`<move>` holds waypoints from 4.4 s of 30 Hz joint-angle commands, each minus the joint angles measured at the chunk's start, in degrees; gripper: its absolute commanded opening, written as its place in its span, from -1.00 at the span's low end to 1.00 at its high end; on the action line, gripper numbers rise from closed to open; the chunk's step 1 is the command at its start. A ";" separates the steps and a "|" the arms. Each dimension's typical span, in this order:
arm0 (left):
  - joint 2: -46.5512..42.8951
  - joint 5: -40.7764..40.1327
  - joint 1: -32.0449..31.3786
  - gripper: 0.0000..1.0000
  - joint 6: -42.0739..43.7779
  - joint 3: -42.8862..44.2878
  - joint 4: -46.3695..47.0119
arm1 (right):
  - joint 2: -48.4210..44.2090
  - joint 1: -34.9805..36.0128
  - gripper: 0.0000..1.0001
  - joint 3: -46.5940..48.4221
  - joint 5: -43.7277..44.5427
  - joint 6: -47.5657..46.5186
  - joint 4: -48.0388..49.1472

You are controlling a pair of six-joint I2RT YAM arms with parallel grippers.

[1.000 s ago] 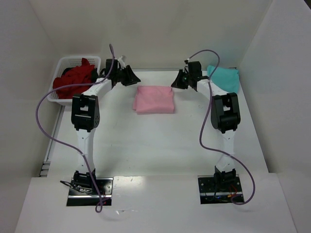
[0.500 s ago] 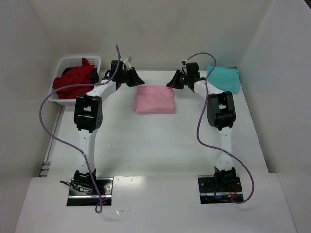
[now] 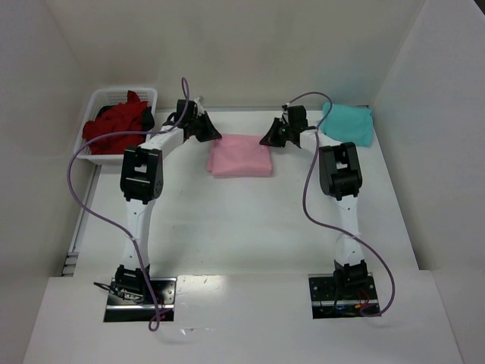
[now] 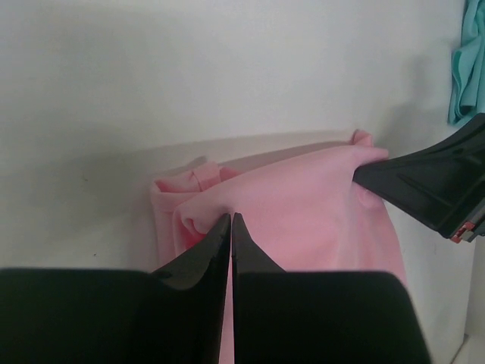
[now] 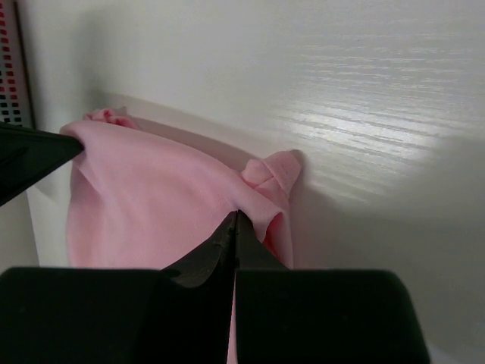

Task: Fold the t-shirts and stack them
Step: Smooth out wrinkles on the folded tshirt

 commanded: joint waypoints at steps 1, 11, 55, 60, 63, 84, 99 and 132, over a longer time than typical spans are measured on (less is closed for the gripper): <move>0.42 -3.74 0.25 -0.83 -0.10 3.50 -1.23 | 1.24 0.04 -0.98 4.67 2.64 -2.22 -0.31; 2.17 -3.21 0.25 -0.69 -0.10 7.49 -3.52 | 3.00 0.04 -0.98 10.76 5.36 -3.59 -3.63; -13.44 3.41 1.48 0.99 6.14 -22.05 -2.11 | -14.64 6.52 -0.94 -6.22 29.00 -17.66 -15.86; -13.12 4.96 1.48 0.99 6.75 -19.97 -2.64 | -17.56 3.11 -0.94 -5.94 34.90 -14.94 -17.95; -12.51 6.10 1.48 0.99 7.72 -18.49 -2.98 | -21.10 0.92 -0.94 -5.94 32.94 -14.32 -17.69; -8.72 9.71 1.48 0.99 9.13 -15.40 -3.96 | -14.41 10.68 -0.98 -4.18 10.49 -13.31 -14.61; -8.55 9.18 1.48 0.99 9.65 -15.40 -4.69 | -10.98 3.94 -1.00 -6.03 12.57 -14.76 -14.61; -8.64 3.47 0.87 0.99 -0.45 -22.25 5.80 | -9.81 7.07 -0.98 1.20 7.20 -14.58 -18.56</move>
